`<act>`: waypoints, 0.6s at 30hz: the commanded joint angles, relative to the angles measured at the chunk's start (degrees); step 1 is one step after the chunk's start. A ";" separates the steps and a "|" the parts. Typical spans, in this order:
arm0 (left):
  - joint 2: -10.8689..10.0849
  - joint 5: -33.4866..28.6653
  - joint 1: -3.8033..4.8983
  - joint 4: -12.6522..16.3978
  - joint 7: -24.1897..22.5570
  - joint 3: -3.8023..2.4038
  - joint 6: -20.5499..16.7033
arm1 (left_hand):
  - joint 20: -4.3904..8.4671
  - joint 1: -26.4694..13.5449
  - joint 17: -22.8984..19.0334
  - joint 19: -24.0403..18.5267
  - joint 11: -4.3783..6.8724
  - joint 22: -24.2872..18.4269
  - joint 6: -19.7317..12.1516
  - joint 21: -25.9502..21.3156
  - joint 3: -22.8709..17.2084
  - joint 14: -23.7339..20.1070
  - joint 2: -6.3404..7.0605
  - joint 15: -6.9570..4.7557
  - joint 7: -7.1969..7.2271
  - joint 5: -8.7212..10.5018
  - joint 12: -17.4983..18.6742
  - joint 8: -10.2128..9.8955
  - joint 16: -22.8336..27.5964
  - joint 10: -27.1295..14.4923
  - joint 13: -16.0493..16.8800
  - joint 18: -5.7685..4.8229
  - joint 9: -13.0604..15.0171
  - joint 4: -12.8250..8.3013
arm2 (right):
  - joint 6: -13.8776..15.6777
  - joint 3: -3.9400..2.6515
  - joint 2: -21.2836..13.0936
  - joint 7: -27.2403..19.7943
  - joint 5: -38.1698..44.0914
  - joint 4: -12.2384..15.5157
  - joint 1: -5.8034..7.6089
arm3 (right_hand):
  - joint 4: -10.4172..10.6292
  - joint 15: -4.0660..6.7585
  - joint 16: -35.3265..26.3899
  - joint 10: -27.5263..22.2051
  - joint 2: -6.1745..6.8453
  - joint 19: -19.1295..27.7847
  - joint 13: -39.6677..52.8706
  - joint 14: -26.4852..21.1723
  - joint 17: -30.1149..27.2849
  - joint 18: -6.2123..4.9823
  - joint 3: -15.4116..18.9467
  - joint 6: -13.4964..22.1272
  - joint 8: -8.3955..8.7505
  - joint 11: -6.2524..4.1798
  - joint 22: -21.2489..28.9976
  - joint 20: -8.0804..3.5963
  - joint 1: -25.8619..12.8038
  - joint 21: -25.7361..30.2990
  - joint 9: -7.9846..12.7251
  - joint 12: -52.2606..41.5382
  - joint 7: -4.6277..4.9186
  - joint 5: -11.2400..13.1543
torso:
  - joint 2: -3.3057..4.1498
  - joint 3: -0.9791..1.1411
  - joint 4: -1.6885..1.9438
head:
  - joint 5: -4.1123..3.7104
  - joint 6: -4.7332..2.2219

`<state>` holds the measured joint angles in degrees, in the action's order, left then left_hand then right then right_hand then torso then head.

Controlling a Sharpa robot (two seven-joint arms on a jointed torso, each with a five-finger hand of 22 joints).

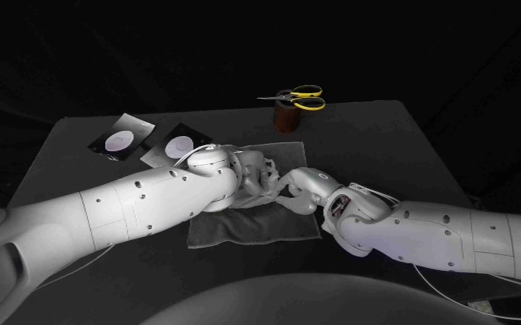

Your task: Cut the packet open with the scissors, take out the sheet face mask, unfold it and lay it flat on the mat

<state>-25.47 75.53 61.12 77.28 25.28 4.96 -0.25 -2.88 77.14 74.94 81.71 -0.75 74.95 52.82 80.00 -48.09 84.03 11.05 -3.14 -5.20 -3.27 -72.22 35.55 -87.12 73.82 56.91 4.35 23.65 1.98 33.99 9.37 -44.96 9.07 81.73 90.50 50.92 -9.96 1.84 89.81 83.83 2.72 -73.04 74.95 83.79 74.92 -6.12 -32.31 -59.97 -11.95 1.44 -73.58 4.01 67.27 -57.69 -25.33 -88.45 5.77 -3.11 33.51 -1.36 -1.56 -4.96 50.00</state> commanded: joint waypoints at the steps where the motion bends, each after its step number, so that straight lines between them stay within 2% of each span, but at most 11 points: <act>1: -0.48 0.13 -0.36 -0.38 -0.65 0.05 -2.67 | 0.03 -1.36 5.24 0.30 0.10 3.55 0.31 0.57 -1.46 3.70 0.06 0.16 -0.14 -0.98 -0.47 0.50 0.15 0.59 0.50 -0.94 0.51 -0.54 | -3.49 0.46 -0.08 2.14 0.34 -0.48 -0.53 | -0.15 0.39 0.19 5.91 0.21 0.34 14.23 6.21 15.08 -1.14 0.22 -0.47 -0.30 -0.27 -0.07 -0.14 -0.29 0.30 -0.09 -0.35 0.03 0.28 | 0.03 0.00 0.01 | -0.04 0.00; 7: -1.67 0.06 -0.36 0.44 -0.81 -0.71 -3.75 | 0.11 -2.17 5.34 0.39 0.18 3.69 0.36 0.71 -2.46 3.74 0.24 0.09 -0.06 -1.65 -0.65 0.79 0.10 0.80 0.80 -0.98 1.08 -1.03 | -3.50 0.47 -0.14 2.21 0.40 -0.46 -0.60 | -0.15 0.39 0.19 5.91 0.21 0.34 14.23 6.21 15.08 -1.14 0.22 -0.47 -0.30 -0.27 -0.07 -0.14 -0.29 0.30 -0.09 -0.35 0.03 0.28 | 0.00 -0.03 0.02 | -0.24 0.00; 15: -2.78 -2.67 -0.37 2.17 -1.05 -1.11 -2.72 | 0.17 -3.11 5.30 0.22 0.20 3.47 0.25 0.53 -3.06 3.73 0.48 0.06 -0.04 -2.24 -0.37 1.07 0.11 0.56 0.39 -0.91 1.69 -1.27 | -3.52 0.47 -0.25 2.25 0.44 -0.41 -0.68 | -0.15 0.39 0.19 5.91 0.21 0.34 14.23 6.21 15.08 -1.14 0.22 -0.47 -0.30 -0.27 -0.07 -0.14 -0.29 0.30 -0.09 -0.35 0.03 0.28 | -0.03 -0.01 0.03 | -0.44 0.00; 18: -2.96 -4.00 -0.37 2.60 -1.24 -1.15 -1.91 | 0.14 -6.09 5.28 0.03 0.37 3.25 -0.41 0.32 -1.36 3.72 0.76 0.00 0.32 -2.21 -0.15 1.69 0.11 0.62 0.01 -0.85 2.94 0.00 | -3.52 0.47 -0.27 2.27 0.45 -0.40 -0.70 | -0.15 0.39 0.19 5.91 0.21 0.34 14.23 6.21 15.08 -1.14 0.22 -0.47 -0.30 -0.27 -0.07 -0.14 -0.29 0.30 -0.09 -0.35 0.03 0.28 | -0.02 -0.01 0.05 | -0.49 0.00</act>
<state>-28.46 74.08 60.76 79.58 24.76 3.87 -2.87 -2.88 72.02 74.94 81.71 -0.62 74.92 52.79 80.44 -50.19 84.03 11.78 -3.14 -5.15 -5.55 -72.71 36.74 -87.11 74.34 56.98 4.35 25.70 1.46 33.98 9.32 -45.05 9.10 81.97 90.54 50.85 -9.96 1.99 89.79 83.83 2.72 -73.05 74.92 83.94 74.96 -6.12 -32.31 -60.00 -11.88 1.43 -73.59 4.01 67.26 -57.69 -25.42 -88.64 5.74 -3.11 33.51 -1.37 -1.53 -5.38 50.00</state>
